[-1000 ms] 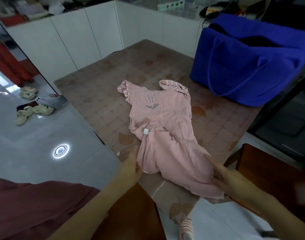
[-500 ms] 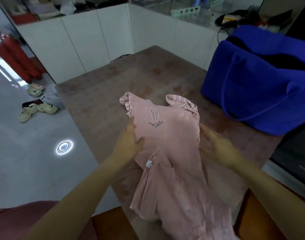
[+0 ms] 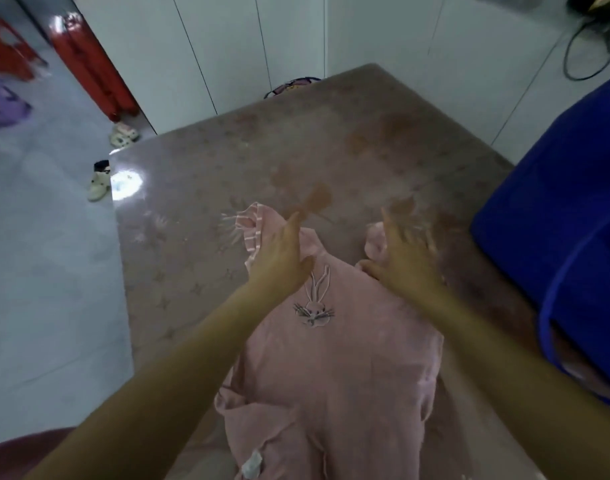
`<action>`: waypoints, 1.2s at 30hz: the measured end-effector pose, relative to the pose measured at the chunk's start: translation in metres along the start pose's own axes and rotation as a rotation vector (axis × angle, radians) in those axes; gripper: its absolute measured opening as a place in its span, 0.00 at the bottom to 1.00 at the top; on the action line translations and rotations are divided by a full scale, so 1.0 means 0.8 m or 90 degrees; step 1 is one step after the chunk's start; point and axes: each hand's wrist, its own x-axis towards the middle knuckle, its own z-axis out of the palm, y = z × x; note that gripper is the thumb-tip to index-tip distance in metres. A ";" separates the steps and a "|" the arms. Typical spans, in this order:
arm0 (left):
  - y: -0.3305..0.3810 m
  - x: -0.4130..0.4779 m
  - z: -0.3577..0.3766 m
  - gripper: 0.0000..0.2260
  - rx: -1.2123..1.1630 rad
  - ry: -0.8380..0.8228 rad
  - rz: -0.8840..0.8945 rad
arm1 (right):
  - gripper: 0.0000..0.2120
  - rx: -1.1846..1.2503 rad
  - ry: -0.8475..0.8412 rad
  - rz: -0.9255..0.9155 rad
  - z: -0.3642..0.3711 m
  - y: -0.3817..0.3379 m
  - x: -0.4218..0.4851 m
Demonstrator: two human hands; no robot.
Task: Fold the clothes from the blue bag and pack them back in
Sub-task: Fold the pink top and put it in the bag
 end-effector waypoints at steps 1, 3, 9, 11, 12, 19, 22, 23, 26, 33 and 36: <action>0.000 0.011 0.001 0.32 0.021 0.001 0.019 | 0.44 0.055 -0.022 0.025 0.003 0.008 0.004; 0.000 0.031 0.005 0.33 0.131 -0.049 0.067 | 0.38 0.155 -0.042 0.048 0.005 0.021 0.005; -0.011 0.027 -0.003 0.24 0.336 -0.101 0.202 | 0.29 0.216 0.116 0.009 -0.052 0.059 0.001; -0.018 0.001 -0.024 0.24 0.225 -0.106 0.208 | 0.32 0.160 0.105 -0.009 -0.070 0.071 0.000; -0.019 -0.016 -0.034 0.23 0.208 -0.124 0.204 | 0.33 0.114 0.063 -0.001 -0.073 0.076 -0.001; -0.002 -0.091 -0.077 0.41 0.361 -0.256 -0.054 | 0.34 -0.230 -0.034 -0.066 -0.056 0.060 -0.016; 0.015 -0.067 -0.076 0.23 0.281 -0.110 -0.040 | 0.30 -0.177 -0.055 -0.141 -0.053 0.036 -0.001; 0.013 -0.060 -0.071 0.25 0.255 -0.116 -0.046 | 0.31 -0.166 -0.088 -0.145 -0.048 0.031 0.004; 0.000 -0.051 -0.050 0.34 0.181 -0.252 -0.147 | 0.33 -0.123 -0.200 -0.114 -0.036 0.031 0.011; -0.032 -0.081 -0.043 0.21 0.124 -0.185 -0.158 | 0.13 -0.178 -0.217 -0.066 -0.033 0.048 -0.002; -0.036 -0.088 -0.053 0.17 0.151 -0.225 -0.146 | 0.12 -0.177 -0.218 -0.067 -0.046 0.048 -0.009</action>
